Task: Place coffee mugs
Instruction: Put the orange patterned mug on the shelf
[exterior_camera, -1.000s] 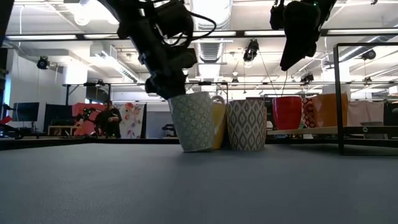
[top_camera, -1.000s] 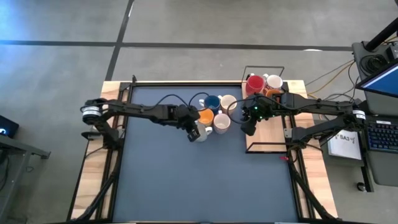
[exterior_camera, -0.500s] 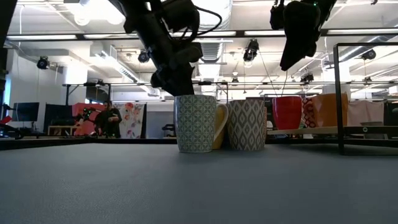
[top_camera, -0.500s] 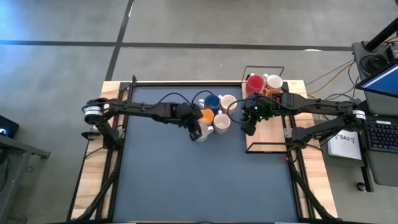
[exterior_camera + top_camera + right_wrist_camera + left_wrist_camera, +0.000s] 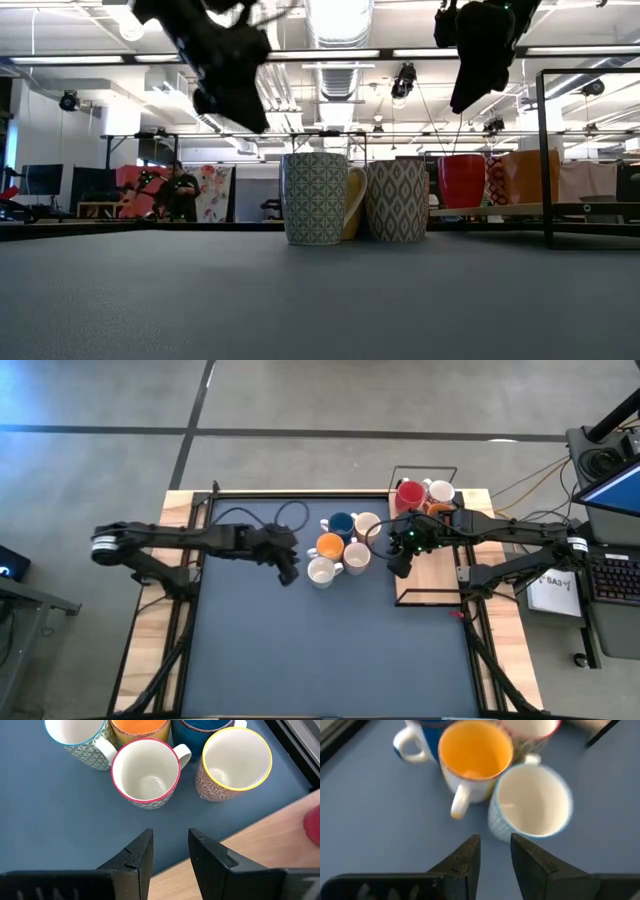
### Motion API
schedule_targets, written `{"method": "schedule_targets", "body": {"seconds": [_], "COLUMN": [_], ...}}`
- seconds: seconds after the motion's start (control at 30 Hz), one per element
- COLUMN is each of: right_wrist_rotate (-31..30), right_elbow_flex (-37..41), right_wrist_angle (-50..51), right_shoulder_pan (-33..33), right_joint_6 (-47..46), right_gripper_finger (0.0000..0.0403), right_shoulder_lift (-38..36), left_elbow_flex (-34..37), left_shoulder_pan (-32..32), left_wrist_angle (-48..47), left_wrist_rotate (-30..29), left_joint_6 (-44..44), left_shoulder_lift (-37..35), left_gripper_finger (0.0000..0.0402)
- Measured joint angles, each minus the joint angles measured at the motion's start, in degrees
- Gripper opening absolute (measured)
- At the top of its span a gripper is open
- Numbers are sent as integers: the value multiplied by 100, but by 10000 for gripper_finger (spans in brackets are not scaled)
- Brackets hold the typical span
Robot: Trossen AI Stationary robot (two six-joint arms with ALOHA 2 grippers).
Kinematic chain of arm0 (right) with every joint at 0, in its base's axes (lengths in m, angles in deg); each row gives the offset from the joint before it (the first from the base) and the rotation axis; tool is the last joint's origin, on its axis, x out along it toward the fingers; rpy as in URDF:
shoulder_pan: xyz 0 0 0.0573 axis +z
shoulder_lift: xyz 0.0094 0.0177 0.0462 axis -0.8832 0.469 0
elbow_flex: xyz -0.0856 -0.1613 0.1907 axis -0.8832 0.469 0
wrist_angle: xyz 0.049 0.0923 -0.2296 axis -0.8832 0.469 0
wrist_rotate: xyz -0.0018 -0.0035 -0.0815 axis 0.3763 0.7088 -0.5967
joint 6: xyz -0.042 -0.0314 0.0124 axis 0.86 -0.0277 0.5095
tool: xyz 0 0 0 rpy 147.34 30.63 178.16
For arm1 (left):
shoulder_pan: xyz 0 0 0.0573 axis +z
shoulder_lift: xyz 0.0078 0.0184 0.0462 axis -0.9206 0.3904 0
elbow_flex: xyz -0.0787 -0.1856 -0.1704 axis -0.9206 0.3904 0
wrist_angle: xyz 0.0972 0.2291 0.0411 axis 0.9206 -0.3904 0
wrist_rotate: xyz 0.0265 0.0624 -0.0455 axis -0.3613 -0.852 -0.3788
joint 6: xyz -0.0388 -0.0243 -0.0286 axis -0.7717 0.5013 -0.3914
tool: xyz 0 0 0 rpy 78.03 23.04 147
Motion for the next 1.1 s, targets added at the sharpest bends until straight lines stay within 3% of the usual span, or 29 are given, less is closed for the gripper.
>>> {"method": "schedule_targets", "body": {"seconds": [0.23,0.4,0.83,1.1], "right_wrist_rotate": [0,0,0,0], "right_elbow_flex": [0,-1,-1,-1], "right_wrist_angle": [-1,0,-7,-673], "right_shoulder_pan": [0,0,0,0], "right_joint_6": [-1,-1,0,1], "right_gripper_finger": [112,112,112,112], "right_shoulder_lift": [0,0,0,156], "left_elbow_flex": [387,694,2596,3056], "left_shoulder_pan": [186,442,475,477], "left_wrist_angle": [76,266,2031,3046], "left_wrist_rotate": [-115,-801,-892,-894], "left_joint_6": [453,459,-282,140], "left_shoulder_lift": [-1152,-1729,-2542,-2655], "left_gripper_finger": [85,84,84,84]}}
